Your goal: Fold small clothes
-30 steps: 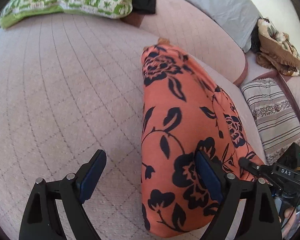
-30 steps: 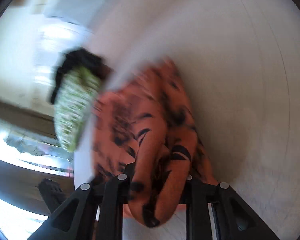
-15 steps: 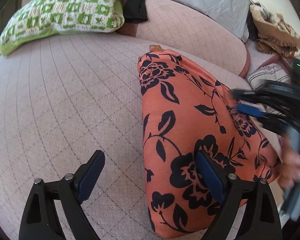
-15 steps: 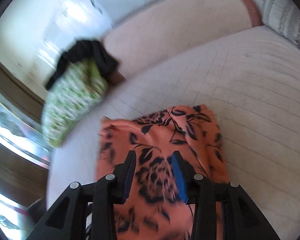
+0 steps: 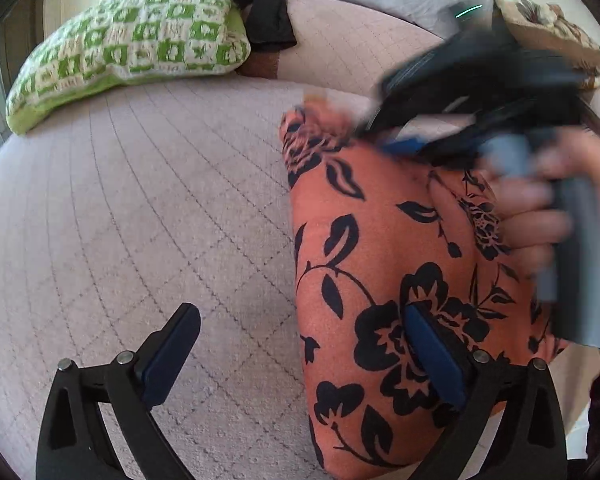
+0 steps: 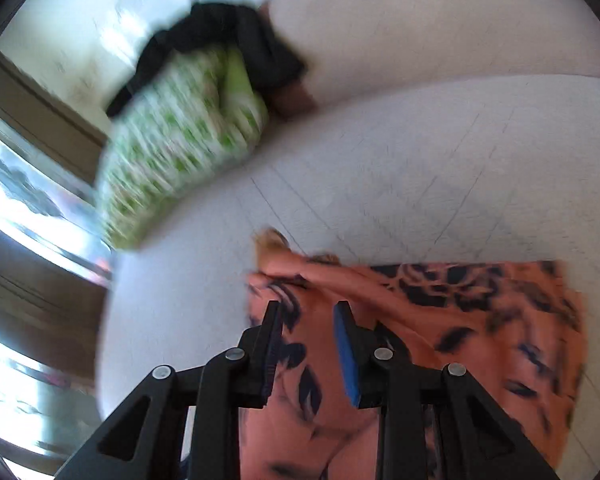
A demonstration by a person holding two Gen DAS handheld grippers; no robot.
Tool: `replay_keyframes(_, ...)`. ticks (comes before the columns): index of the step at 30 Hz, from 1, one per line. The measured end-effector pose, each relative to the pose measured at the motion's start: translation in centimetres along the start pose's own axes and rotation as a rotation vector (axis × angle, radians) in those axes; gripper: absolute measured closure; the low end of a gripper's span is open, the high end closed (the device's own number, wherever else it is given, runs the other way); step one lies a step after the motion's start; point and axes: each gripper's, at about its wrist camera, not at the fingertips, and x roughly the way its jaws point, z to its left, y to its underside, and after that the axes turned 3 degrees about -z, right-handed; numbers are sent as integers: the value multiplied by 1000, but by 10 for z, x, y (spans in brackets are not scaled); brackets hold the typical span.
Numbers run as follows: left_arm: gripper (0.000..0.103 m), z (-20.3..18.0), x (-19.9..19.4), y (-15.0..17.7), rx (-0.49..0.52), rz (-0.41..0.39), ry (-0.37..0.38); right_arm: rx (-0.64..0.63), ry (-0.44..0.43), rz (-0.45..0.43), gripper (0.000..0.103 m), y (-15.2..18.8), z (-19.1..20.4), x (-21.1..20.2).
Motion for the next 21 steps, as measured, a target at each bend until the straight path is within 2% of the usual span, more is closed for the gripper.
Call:
replay_keyframes(1, 1, -2, 0, 1, 12, -8, -13, 5, 60, 55, 78, 1, -6, 22)
replay_keyframes(2, 1, -4, 0, 2, 25, -15, -22, 21, 58, 79, 79, 3, -16, 35)
replay_keyframes(4, 0, -7, 0, 2, 39, -18, -30, 72, -11, 52, 80, 1, -27, 31)
replay_keyframes(6, 0, -9, -1, 2, 49, -21, -36, 118, -41, 48, 79, 4, -36, 15)
replay_keyframes(9, 0, -11, -1, 0, 38, -15, -41, 77, -27, -9, 78, 8, -35, -16)
replay_keyframes(10, 0, -10, 0, 0, 35, -15, -42, 87, -47, -26, 75, 14, -40, -31)
replay_keyframes(12, 0, -10, 0, -1, 35, -18, -47, 87, -63, -70, 75, 25, -45, -58)
replay_keyframes(14, 0, -12, -2, 0, 35, -21, -52, 49, -12, -114, 75, 43, -43, -89)
replay_keyframes(18, 0, -13, -3, 0, 27, -20, -59, 16, 83, -129, 75, 70, -38, -125)
replay_keyframes(20, 0, -14, -5, 2, 17, -16, -62, 32, 97, -101, 75, 89, -44, -128)
replay_keyframes(21, 0, -14, -5, 3, 16, -16, -62, 38, 119, -87, 75, 91, -44, -116)
